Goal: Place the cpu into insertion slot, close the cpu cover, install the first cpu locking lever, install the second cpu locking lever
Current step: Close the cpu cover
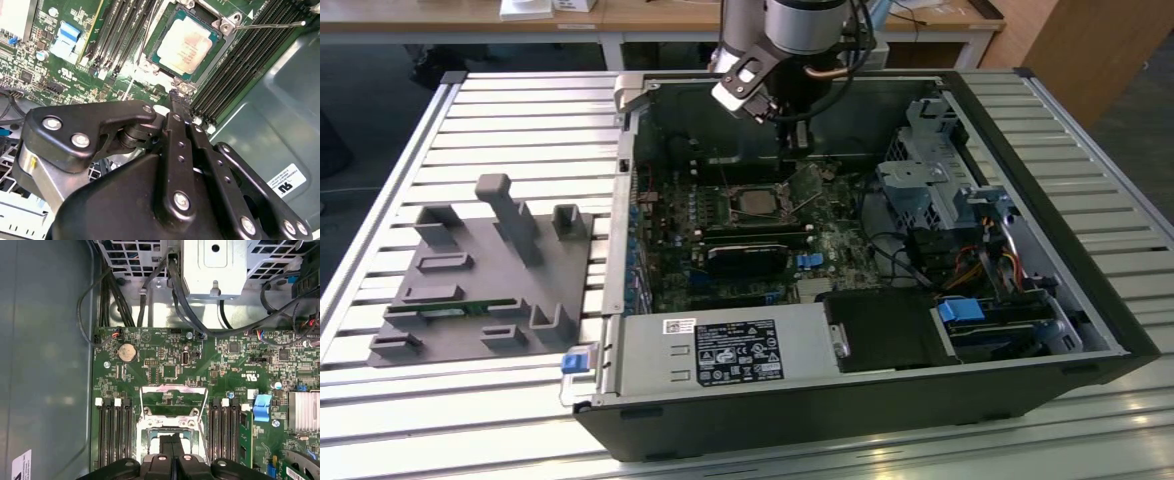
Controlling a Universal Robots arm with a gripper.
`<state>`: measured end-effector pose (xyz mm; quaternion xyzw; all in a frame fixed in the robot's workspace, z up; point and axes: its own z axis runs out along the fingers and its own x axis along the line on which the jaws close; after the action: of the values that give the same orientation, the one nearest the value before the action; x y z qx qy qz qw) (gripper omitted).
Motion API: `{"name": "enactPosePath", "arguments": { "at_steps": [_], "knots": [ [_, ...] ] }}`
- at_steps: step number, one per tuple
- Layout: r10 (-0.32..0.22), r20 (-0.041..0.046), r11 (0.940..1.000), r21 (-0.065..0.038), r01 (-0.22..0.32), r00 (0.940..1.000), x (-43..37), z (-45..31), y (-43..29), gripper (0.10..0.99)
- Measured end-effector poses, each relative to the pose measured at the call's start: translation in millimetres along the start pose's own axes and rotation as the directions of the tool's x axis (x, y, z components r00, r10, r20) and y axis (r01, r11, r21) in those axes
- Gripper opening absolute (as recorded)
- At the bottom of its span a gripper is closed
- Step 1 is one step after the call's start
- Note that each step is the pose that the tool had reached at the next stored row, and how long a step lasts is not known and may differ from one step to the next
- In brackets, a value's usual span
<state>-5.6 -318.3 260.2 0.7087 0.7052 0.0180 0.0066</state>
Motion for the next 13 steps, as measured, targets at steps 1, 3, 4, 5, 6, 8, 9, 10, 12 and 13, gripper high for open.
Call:
{"name": "enactPosePath", "arguments": {
  "at_steps": [1, 3, 4, 5, 6, 8, 9, 10, 12, 13],
  "knots": [
    [0.0, 0.0001, 1.0, 0.0, 0.0, 1.0, 0.0, 0.0, 0.3, 0.106],
    [0.0, 0.0003, 1.0, 0.0, 0.0, 1.0, 0.0, -0.1, 1.2, 0.106],
    [0.0, 0.0003, 1.0, 0.0, 0.0, 1.0, 0.0, 0.0, 1.7, 0.106],
    [0.0, 0.0003, 1.0, 0.0, 0.0, 1.0, 0.0, 0.0, 2.3, 0.106],
    [0.0, 0.0002, 1.0, 0.0, 0.0, 1.0, 0.0, 0.0, 2.9, 0.106],
    [0.0, 0.0003, 1.0, 0.0, 0.0, 1.0, 0.0, 0.0, 4.2, 0.106],
    [0.0, 0.0002, 1.0, 0.0, 0.0, 1.0, 0.0, 0.1, 4.8, 0.106],
    [0.0, 0.0002, 1.0, 0.0, 0.0, 1.0, 0.0, 0.1, 5.5, 0.106],
    [0.0, 0.0003, 1.0, 0.0, 0.0, 1.0, 0.0, 0.1, 7.1, 0.106],
    [0.0, 0.0003, 1.0, 0.0, 0.0, 1.0, 0.0, 0.2, 8.0, 0.106]
  ]
}}
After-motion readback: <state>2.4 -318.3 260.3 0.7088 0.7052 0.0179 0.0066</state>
